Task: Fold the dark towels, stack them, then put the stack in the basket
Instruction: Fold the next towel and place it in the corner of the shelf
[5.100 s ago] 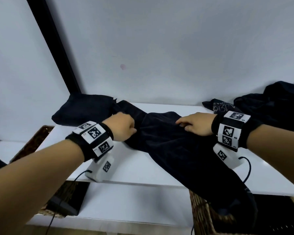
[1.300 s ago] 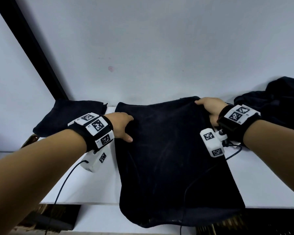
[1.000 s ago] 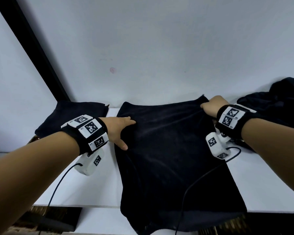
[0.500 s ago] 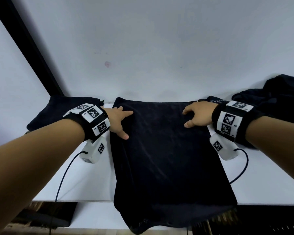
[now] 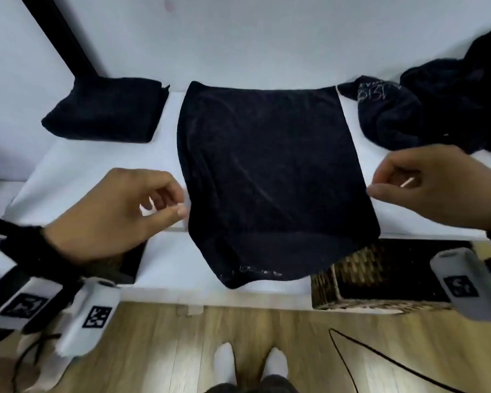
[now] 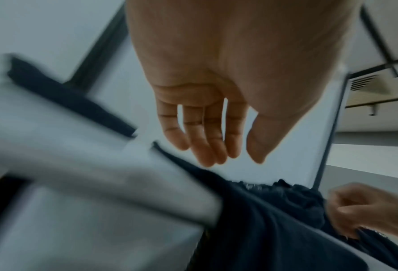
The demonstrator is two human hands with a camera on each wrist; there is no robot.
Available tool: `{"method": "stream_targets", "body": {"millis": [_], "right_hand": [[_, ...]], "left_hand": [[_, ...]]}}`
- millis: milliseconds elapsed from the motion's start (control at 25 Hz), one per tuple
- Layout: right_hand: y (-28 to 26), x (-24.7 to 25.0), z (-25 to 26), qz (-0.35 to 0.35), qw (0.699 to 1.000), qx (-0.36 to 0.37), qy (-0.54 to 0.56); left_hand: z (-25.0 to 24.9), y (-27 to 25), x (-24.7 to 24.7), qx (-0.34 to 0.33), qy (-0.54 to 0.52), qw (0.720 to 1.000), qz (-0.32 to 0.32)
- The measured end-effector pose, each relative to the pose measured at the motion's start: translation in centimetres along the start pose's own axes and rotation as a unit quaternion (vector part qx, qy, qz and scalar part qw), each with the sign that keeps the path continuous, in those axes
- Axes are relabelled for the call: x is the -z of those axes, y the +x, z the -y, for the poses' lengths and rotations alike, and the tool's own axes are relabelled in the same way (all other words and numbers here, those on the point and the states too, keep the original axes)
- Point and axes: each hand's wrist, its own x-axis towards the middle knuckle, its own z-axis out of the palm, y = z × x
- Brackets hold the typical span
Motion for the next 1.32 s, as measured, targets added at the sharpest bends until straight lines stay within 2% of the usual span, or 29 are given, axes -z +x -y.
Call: {"method": "stream_targets", "body": {"millis": [120, 200, 240, 320, 440, 480, 560, 720, 800, 880, 920, 1000, 1040, 1120, 1160, 1240, 1320], "right_hand": [[-5.7, -5.0, -4.1, 0.043, 0.994, -0.091, 0.037], [-7.3, -9.4, -6.3, 0.083, 0.968, -0.186, 0.146], [-7.3, -11.7, -7.0, 0.080, 0.958, -0.210, 0.178], [-6.4, -15.9, -7.2, 0.053, 0.957, -0.195, 0.207], [-5.7, -19.9, -5.2, 0.071, 0.955, -0.198, 0.208], [-6.0, -21.2, -5.1, 0.085, 0.950, -0.208, 0.216], [-7.3, -23.4, -4.9, 0.072, 0.948, -0.235, 0.202], [-9.8, -25.8, -4.2, 0.039, 0.936, -0.231, 0.261], [-11.9, -26.8, -3.9, 0.053, 0.913, -0.247, 0.321], [-15.1, -28.5, -3.3, 0.108, 0.871, -0.298, 0.374], [-16.8, -29.5, -3.1, 0.144, 0.854, -0.318, 0.385], [-19.6, -31.2, -3.3, 0.175, 0.839, -0.334, 0.393], [-20.8, -31.3, -3.1, 0.166, 0.829, -0.342, 0.410], [-22.5, -30.7, -3.0, 0.125, 0.790, -0.360, 0.480], [-23.2, -29.9, -2.4, 0.098, 0.770, -0.370, 0.511], [-24.2, -28.2, -1.6, 0.049, 0.747, -0.363, 0.555], [-24.6, -26.4, -0.3, 0.014, 0.748, -0.342, 0.568]], "left_hand": [[2.0, -5.5, -6.9, 0.113, -0.081, 0.990, 0.013], [4.9, -6.8, -12.0, 0.200, -0.162, 0.966, 0.032], [6.1, -6.4, -14.3, 0.227, -0.200, 0.951, 0.057], [7.3, -4.5, -18.0, 0.219, -0.260, 0.935, 0.103], [7.8, -3.2, -20.9, 0.204, -0.233, 0.935, 0.172], [8.2, -3.7, -21.3, 0.204, -0.211, 0.936, 0.196], [9.1, -5.6, -22.1, 0.208, -0.214, 0.926, 0.232], [8.2, -8.9, -21.4, 0.224, -0.322, 0.885, 0.251], [7.4, -10.3, -20.8, 0.240, -0.369, 0.859, 0.262], [7.2, -11.8, -20.6, 0.249, -0.435, 0.823, 0.267], [7.3, -12.5, -20.5, 0.245, -0.444, 0.818, 0.272], [7.5, -13.7, -20.5, 0.222, -0.407, 0.838, 0.288], [7.7, -14.4, -20.6, 0.209, -0.371, 0.855, 0.295], [8.4, -15.6, -20.9, 0.198, -0.311, 0.880, 0.300], [9.1, -16.4, -21.1, 0.198, -0.306, 0.881, 0.300], [9.6, -17.2, -20.8, 0.225, -0.324, 0.879, 0.270], [9.4, -17.6, -19.9, 0.246, -0.370, 0.868, 0.223]]}}
